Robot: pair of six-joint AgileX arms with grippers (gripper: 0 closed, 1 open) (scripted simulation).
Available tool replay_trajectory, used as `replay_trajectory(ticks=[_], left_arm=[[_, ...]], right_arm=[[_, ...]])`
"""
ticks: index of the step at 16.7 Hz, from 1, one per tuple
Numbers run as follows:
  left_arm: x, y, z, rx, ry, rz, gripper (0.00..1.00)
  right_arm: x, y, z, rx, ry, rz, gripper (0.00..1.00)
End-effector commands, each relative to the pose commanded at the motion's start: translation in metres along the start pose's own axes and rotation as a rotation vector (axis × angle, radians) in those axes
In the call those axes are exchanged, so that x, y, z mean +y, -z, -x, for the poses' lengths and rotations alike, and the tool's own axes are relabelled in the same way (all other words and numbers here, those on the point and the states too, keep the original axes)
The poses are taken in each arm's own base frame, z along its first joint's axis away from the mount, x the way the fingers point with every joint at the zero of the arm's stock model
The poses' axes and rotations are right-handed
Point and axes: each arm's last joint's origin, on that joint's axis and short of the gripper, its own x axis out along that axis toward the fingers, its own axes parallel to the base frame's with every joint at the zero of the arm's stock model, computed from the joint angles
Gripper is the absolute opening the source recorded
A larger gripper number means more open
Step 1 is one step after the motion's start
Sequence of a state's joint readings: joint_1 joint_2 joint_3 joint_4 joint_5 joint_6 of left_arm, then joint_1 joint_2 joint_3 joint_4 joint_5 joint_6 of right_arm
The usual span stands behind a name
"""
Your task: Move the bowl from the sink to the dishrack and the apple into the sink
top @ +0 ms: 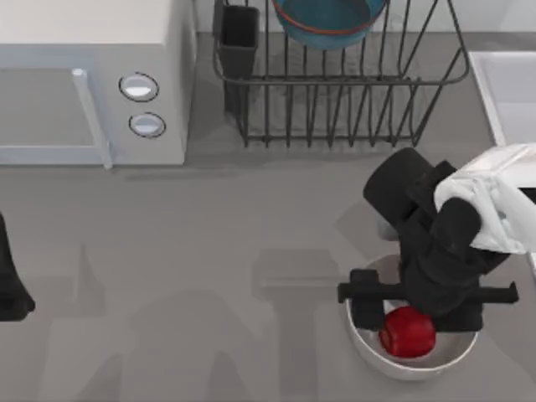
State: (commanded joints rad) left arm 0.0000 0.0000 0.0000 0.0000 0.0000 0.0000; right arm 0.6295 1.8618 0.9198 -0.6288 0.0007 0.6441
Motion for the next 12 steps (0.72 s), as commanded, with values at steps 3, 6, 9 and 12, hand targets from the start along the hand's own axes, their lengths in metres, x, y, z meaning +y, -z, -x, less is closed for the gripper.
replay_trajectory(ticks=[3,6,9,12], left_arm=[[0.0000,0.0000,0.0000,0.000,0.000,0.000,1.00],[0.0000,0.0000,0.0000,0.000,0.000,0.000,1.00],[0.0000,0.0000,0.0000,0.000,0.000,0.000,1.00],[0.0000,0.0000,0.0000,0.000,0.000,0.000,1.00]], right_arm=[[0.0000,0.0000,0.0000,0.000,0.000,0.000,0.47],[0.0000,0.0000,0.0000,0.000,0.000,0.000,0.25],[0.0000,0.0000,0.0000,0.000,0.000,0.000,0.02],[0.0000,0.0000,0.0000,0.000,0.000,0.000,0.00]])
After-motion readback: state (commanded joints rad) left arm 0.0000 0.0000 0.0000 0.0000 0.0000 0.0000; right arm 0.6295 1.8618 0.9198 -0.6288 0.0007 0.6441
